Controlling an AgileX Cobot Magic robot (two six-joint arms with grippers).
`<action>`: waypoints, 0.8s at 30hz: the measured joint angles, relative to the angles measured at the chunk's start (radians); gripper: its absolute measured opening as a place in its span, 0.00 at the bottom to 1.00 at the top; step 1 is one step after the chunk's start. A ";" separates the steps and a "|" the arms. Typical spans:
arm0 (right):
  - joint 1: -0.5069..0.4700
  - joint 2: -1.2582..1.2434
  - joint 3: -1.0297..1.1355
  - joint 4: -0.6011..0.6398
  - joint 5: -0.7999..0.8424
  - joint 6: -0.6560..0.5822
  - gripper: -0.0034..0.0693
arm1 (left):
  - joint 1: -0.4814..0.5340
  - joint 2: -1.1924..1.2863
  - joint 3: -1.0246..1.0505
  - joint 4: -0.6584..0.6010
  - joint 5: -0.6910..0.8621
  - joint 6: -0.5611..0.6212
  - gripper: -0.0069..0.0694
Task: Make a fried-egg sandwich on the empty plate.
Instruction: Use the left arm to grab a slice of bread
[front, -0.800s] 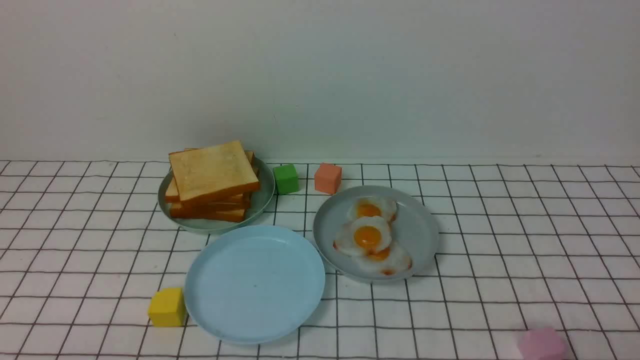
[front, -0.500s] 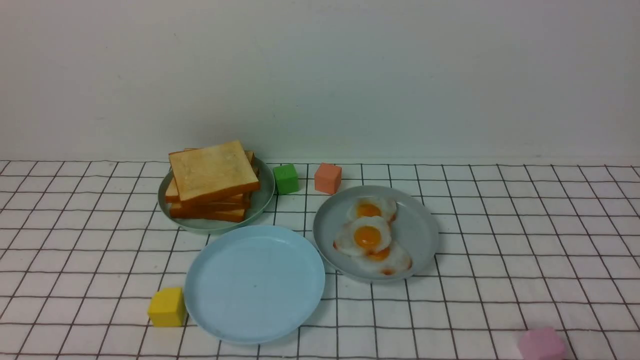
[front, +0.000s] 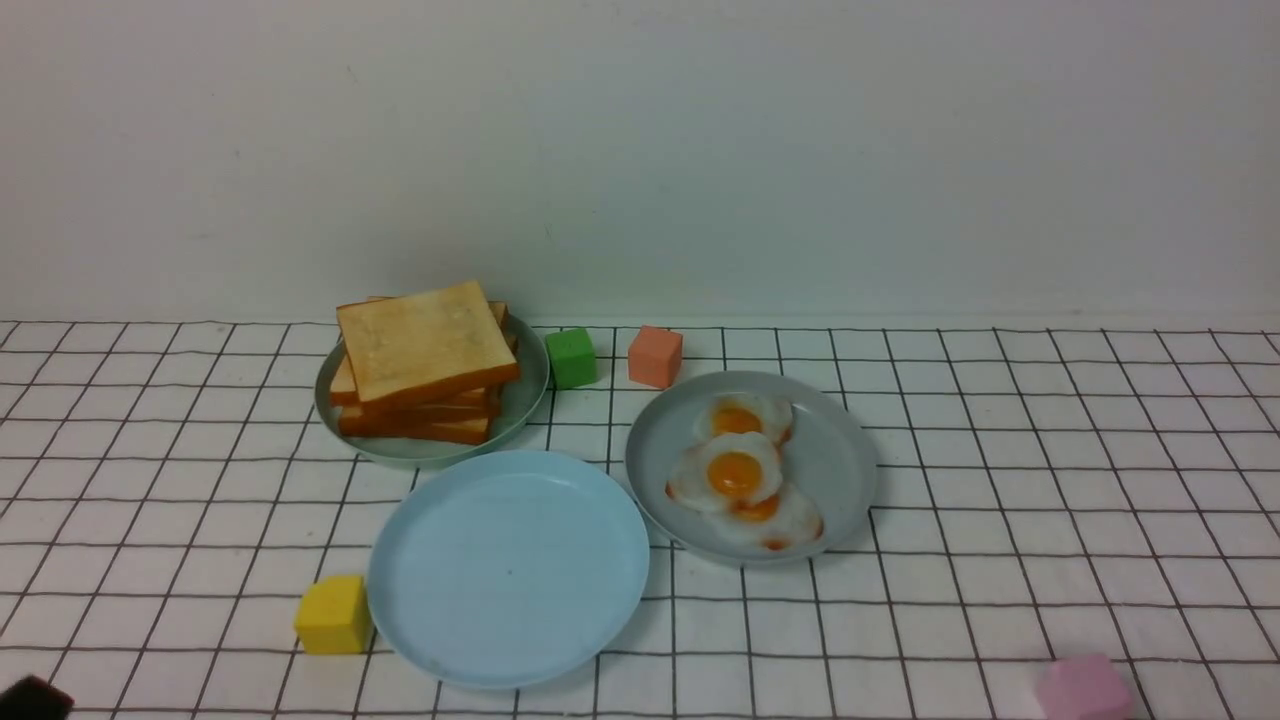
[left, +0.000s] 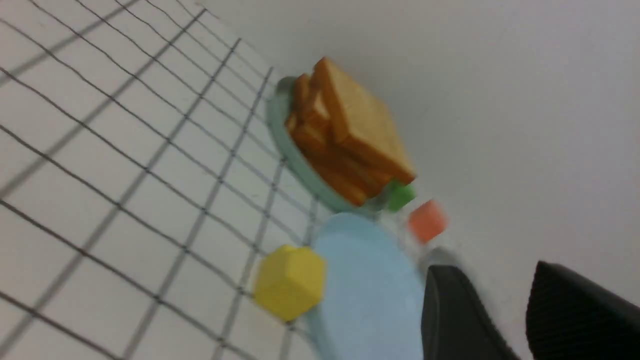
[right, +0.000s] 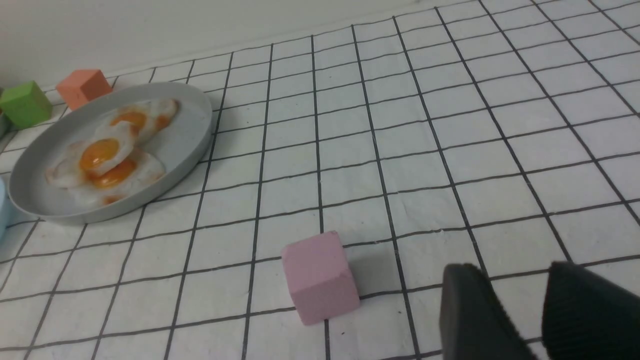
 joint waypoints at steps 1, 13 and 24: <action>0.000 0.000 0.000 0.000 0.000 0.000 0.38 | 0.000 0.000 0.000 -0.072 -0.052 -0.024 0.40; 0.000 0.000 0.000 0.000 0.000 0.000 0.38 | -0.018 0.249 -0.376 -0.001 0.368 0.267 0.11; 0.000 0.000 0.010 0.130 -0.077 0.053 0.38 | -0.202 0.758 -0.740 0.189 0.738 0.464 0.07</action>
